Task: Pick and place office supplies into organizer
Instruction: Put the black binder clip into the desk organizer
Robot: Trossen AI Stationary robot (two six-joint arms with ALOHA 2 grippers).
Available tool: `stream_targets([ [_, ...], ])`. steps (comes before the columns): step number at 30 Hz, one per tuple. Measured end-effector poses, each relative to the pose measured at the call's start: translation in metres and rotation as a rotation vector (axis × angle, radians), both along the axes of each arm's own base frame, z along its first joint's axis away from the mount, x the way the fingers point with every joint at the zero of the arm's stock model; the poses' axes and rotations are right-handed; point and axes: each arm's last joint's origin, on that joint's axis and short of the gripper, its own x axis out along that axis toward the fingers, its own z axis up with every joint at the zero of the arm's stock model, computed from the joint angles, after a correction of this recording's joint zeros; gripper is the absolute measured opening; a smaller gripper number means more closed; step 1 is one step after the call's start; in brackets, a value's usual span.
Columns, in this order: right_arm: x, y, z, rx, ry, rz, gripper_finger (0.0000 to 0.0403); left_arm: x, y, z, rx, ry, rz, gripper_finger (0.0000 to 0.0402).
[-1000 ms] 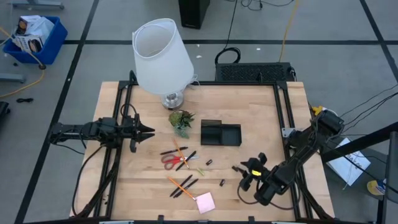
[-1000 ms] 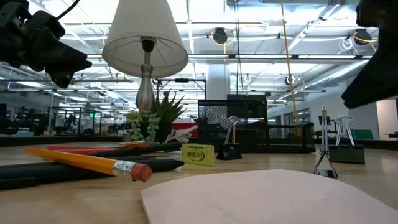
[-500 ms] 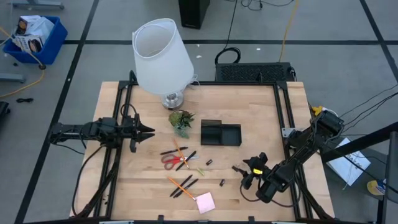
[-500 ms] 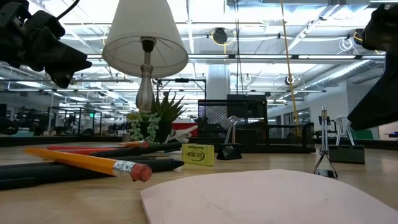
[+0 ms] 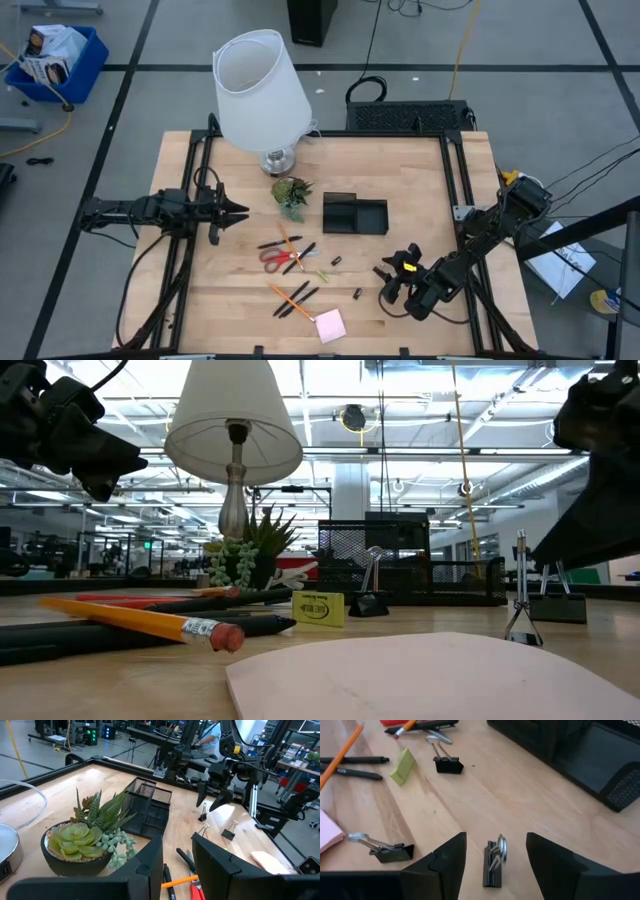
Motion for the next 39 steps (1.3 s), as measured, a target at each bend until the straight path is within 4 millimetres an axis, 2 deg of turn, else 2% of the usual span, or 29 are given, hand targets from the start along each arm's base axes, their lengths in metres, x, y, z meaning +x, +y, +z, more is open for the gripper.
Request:
stream_targets([
  [10,0.0,-0.002,-0.001,-0.001,0.024,0.001,0.0145,0.0,0.0,0.0,0.0,0.0,0.0,0.0108],
  [26,0.0,-0.002,-0.001,-0.016,0.03,0.013,0.0011,0.0,0.0,0.0,0.0,0.0,0.0,0.0108],
  [33,0.005,-0.008,-0.001,-0.065,0.04,0.013,0.0016,0.0,0.0,0.0,0.0,0.0,0.0,0.0108],
  [39,0.023,-0.022,0.002,-0.159,0.053,0.043,0.0006,0.0,0.0,0.0,0.0,0.0,0.0,0.0108],
])
